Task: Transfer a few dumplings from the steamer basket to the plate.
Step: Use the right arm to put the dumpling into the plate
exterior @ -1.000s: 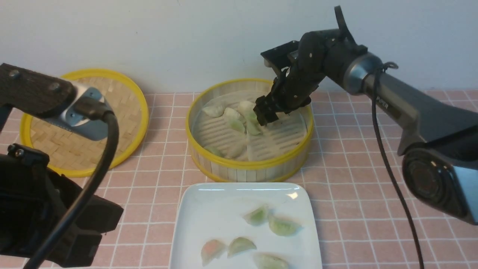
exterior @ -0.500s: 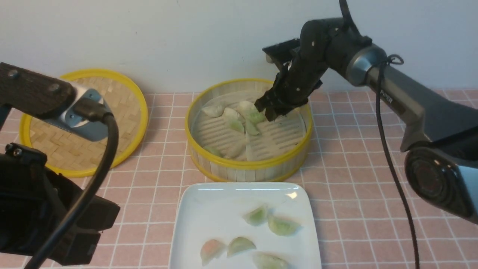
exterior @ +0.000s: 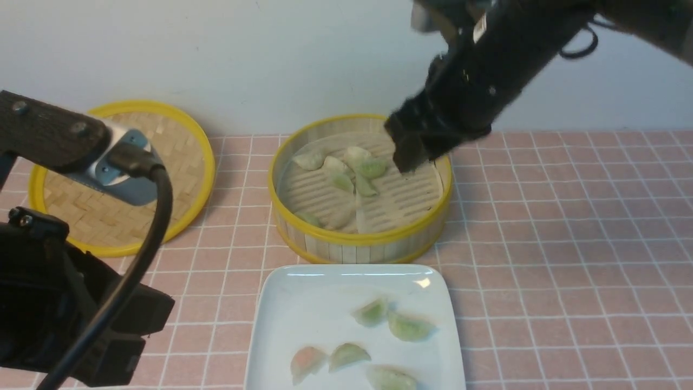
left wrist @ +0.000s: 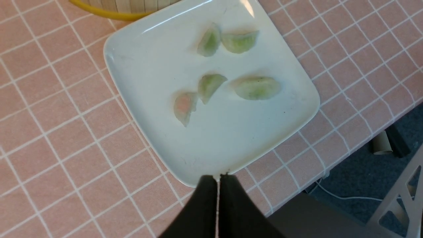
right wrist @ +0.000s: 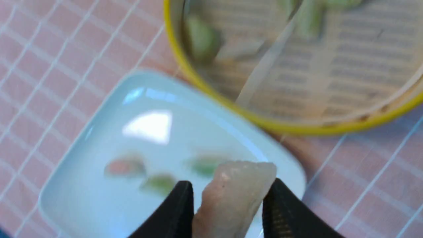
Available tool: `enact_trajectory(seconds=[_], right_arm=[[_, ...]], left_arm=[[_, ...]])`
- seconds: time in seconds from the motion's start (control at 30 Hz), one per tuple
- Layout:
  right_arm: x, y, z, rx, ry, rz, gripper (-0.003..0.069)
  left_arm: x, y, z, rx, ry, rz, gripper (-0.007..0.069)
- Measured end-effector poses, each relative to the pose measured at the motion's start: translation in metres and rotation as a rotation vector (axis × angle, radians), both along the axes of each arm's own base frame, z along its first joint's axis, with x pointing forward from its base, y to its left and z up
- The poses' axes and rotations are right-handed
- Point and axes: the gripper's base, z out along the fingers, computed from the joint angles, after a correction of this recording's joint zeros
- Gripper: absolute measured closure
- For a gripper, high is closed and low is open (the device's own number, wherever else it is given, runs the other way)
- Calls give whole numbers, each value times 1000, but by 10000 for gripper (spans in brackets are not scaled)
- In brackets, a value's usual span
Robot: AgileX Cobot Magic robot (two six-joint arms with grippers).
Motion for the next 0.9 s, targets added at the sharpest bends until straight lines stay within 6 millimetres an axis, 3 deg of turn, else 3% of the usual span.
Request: enact_trajectory(seconds=[0.13, 0.23, 0.4, 0.5, 0.63, 0.7, 0.8, 0.9], right_arm=[[-49, 10, -46, -45, 96, 54, 409], [-68, 19, -83, -59, 127, 61, 409], [-67, 31, -113, -51, 124, 50, 410], [-61, 36, -127, -46, 119, 29, 365], [-61, 35, -129, -55, 128, 13, 251], [-62, 34, -119, -73, 138, 31, 190], [-66, 31, -97, -80, 131, 54, 194], [-77, 19, -55, -57, 66, 51, 284]], left_arm=[[1, 0, 0, -1, -10, -3, 631], [1, 0, 1, -2, -13, -3, 631], [1, 0, 1, -5, -19, -2, 631], [1, 0, 1, -5, -19, -2, 631], [1, 0, 1, -5, -21, -4, 631], [1, -1, 1, -5, -22, -4, 631], [1, -1, 1, -5, -22, -4, 631], [2, -1, 1, -7, -25, -3, 631]])
